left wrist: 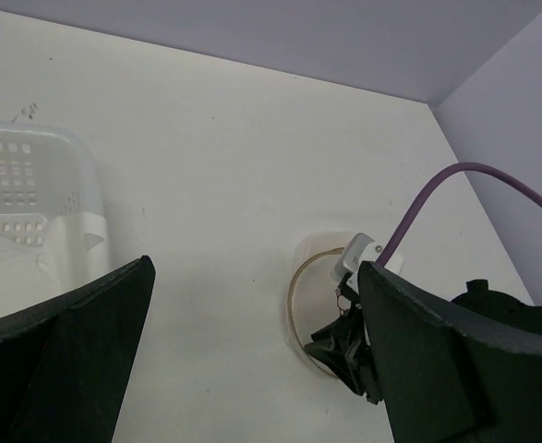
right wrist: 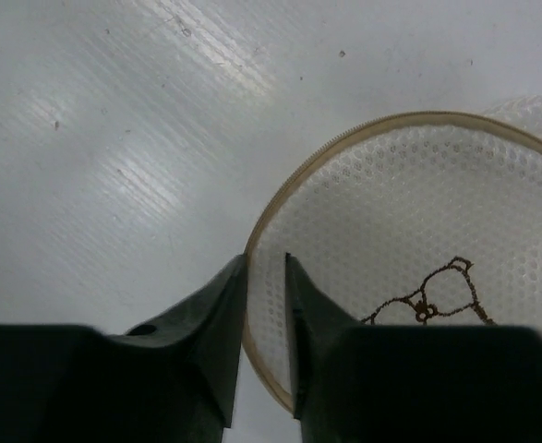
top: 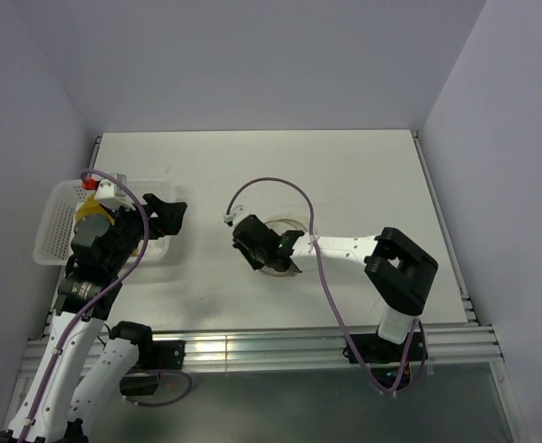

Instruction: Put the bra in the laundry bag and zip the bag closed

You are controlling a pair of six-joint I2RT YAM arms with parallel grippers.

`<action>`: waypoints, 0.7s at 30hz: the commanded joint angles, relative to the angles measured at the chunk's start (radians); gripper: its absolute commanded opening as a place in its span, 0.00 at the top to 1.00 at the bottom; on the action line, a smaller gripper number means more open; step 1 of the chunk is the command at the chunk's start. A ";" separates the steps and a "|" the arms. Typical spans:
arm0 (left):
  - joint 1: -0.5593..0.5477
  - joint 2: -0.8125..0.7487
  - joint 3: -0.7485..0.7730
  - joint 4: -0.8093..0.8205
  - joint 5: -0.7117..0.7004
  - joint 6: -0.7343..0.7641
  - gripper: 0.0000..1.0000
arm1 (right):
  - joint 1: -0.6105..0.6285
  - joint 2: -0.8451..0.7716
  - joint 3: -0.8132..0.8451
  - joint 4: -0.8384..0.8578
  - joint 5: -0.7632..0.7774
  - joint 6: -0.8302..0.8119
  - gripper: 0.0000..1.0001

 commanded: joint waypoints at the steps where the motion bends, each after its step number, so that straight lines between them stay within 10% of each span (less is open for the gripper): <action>1: 0.001 -0.010 0.039 0.020 -0.006 0.001 0.01 | 0.030 0.049 0.053 -0.018 0.106 0.009 0.79; 5: 0.001 -0.007 0.032 0.032 0.013 -0.005 0.01 | 0.034 0.020 0.031 0.022 0.123 0.013 0.97; 11: 0.001 -0.005 0.028 0.037 0.026 -0.002 0.01 | 0.034 0.013 0.051 0.002 0.102 0.017 0.65; 21: -0.003 -0.008 0.027 0.035 0.020 -0.002 0.01 | 0.043 0.067 0.048 -0.002 0.109 0.033 0.63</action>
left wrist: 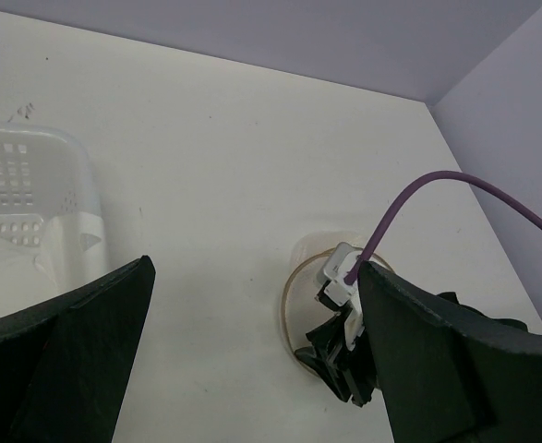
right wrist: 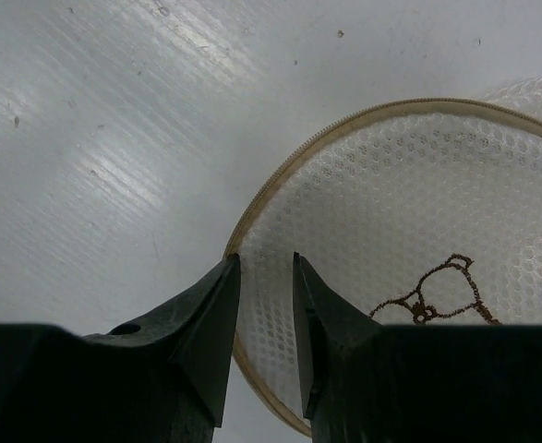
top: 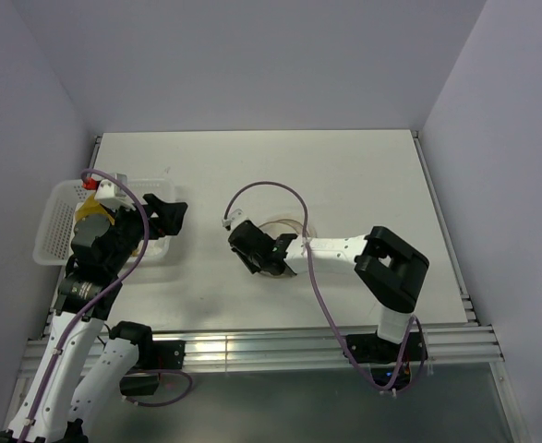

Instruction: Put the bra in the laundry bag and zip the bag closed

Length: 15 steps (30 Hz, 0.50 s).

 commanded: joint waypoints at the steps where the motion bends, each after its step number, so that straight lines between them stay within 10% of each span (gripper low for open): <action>1: -0.003 -0.009 0.028 0.035 0.013 -0.002 0.01 | 0.014 0.005 0.030 0.004 0.034 0.009 0.63; 15: -0.003 -0.007 0.022 0.042 0.020 -0.006 0.01 | 0.056 -0.060 0.031 0.007 0.103 0.009 0.69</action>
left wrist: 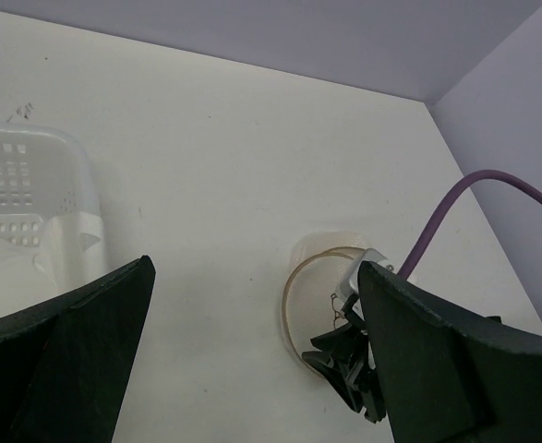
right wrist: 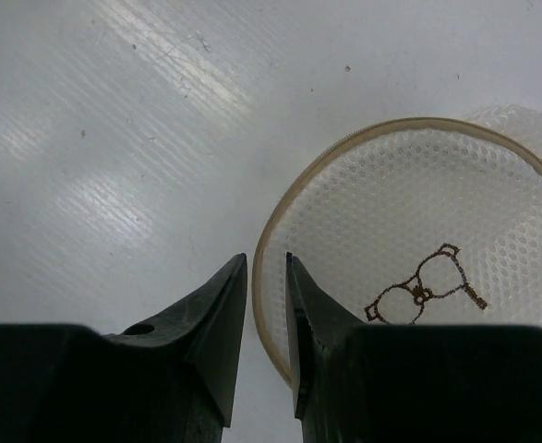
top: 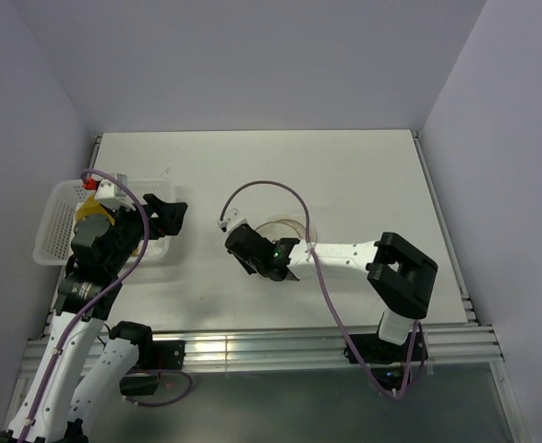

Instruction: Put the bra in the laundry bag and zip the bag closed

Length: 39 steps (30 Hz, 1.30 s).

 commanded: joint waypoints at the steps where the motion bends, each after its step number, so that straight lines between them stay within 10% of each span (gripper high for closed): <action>1: -0.003 -0.007 0.022 0.041 0.021 -0.007 0.01 | 0.007 0.011 0.033 0.003 0.037 0.007 0.69; 13: -0.004 -0.002 0.024 0.039 0.017 -0.007 0.01 | 0.015 0.137 0.079 -0.049 0.084 -0.023 0.77; 18: -0.004 -0.001 0.022 0.039 0.013 -0.010 0.01 | 0.035 0.130 0.090 -0.045 0.155 -0.022 1.00; 39: -0.003 0.027 0.018 0.047 0.027 -0.013 0.03 | -0.013 -0.458 0.044 0.473 -0.028 -0.066 1.00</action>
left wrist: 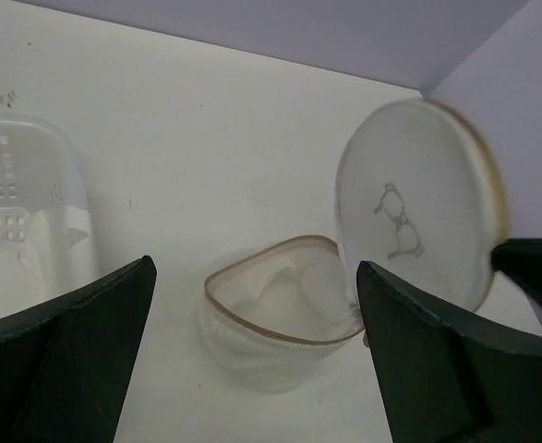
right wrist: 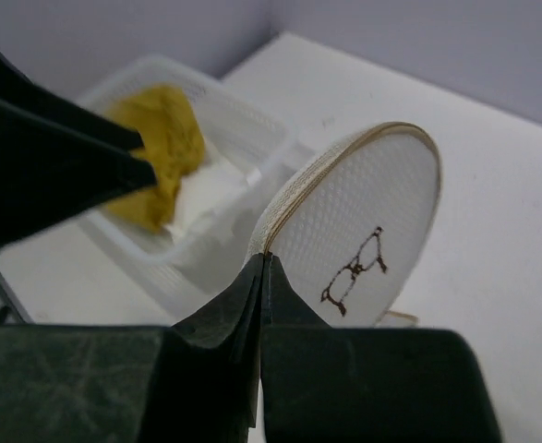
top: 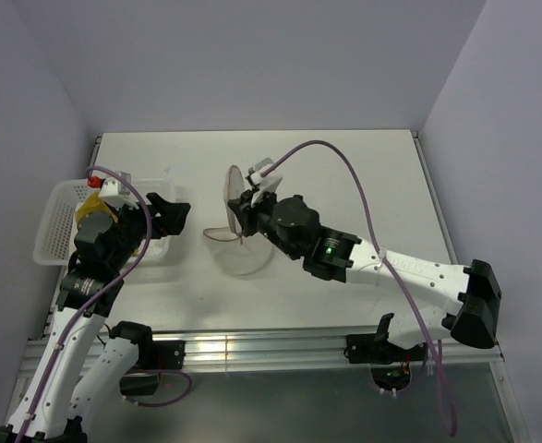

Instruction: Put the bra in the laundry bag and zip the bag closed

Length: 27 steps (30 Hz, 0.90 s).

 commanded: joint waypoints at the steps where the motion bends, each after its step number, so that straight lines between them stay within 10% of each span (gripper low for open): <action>1: 0.002 0.005 0.016 0.043 0.010 -0.006 0.03 | -0.039 -0.097 -0.025 0.191 -0.037 -0.009 1.00; 9: 0.002 0.053 0.002 0.043 0.056 -0.053 0.03 | -0.354 -0.321 -0.498 0.430 -0.253 0.308 1.00; 17: -0.004 0.091 -0.106 0.123 0.145 -0.182 0.04 | -0.473 -0.327 -0.703 0.325 -0.091 0.555 0.96; 20: -0.032 0.114 -0.117 0.124 0.141 -0.193 0.05 | -0.478 -0.338 -0.691 0.192 0.055 0.598 0.76; 24: -0.075 0.117 -0.073 0.074 0.031 -0.158 0.05 | -0.478 -0.381 -0.647 0.063 0.169 0.579 0.22; 27: -0.077 0.117 -0.039 0.037 -0.009 -0.138 0.06 | -0.478 -0.419 -0.604 -0.011 0.233 0.530 0.16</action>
